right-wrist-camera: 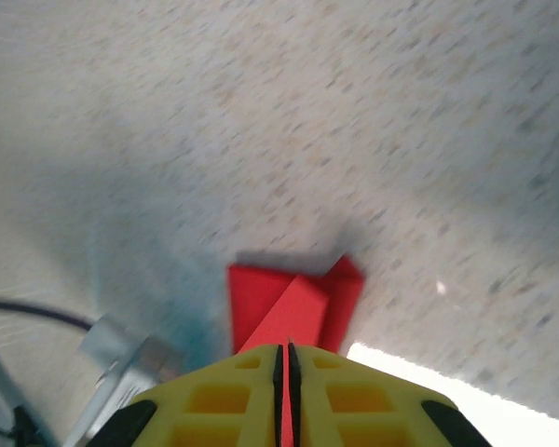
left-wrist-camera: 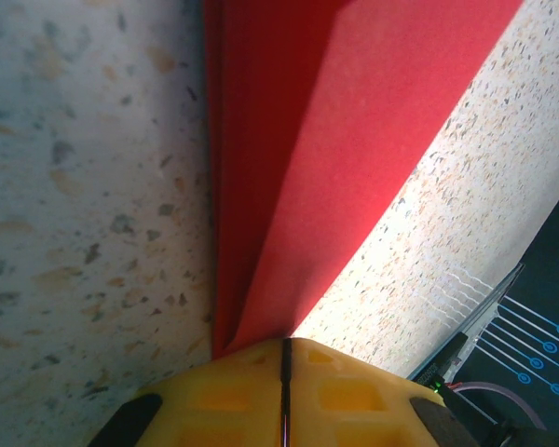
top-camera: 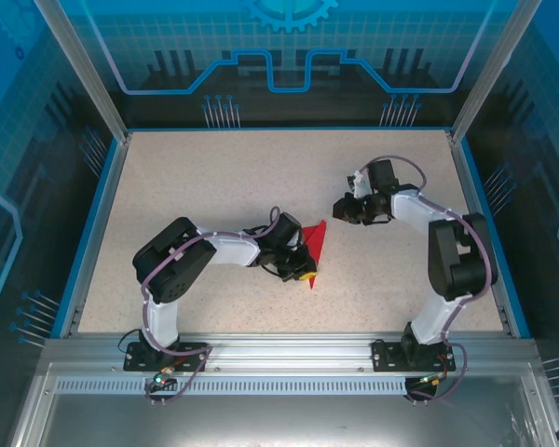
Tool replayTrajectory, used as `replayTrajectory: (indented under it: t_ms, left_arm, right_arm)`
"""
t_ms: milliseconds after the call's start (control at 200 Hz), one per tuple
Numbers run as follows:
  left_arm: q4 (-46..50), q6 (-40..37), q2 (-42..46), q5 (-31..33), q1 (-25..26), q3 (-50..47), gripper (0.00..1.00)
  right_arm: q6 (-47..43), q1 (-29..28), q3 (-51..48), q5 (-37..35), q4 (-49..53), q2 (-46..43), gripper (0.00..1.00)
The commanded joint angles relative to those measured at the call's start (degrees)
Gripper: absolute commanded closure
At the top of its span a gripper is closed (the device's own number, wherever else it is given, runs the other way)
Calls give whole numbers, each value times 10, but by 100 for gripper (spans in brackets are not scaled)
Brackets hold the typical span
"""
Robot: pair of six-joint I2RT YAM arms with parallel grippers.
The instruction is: Fold a paper plane with a square sheet of paper (fold left side to right side)
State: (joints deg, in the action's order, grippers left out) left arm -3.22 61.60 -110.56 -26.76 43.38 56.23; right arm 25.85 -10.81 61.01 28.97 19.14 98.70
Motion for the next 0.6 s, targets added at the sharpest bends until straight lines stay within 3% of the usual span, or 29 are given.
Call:
replayTrajectory:
  t_ms: [0,295,595]
  left_arm:
    - [98,3,-19,18,19,-11,91]
    - [100,-3,-19,16,19,1,90]
    - [91,-18,13,14,19,13,86]
  right_arm:
    - [28,-31,-46,69,-18,-11,87]
    - [40,-86,-62,96,-39,53,86]
    - [22,-90,-40,10,22,106,87]
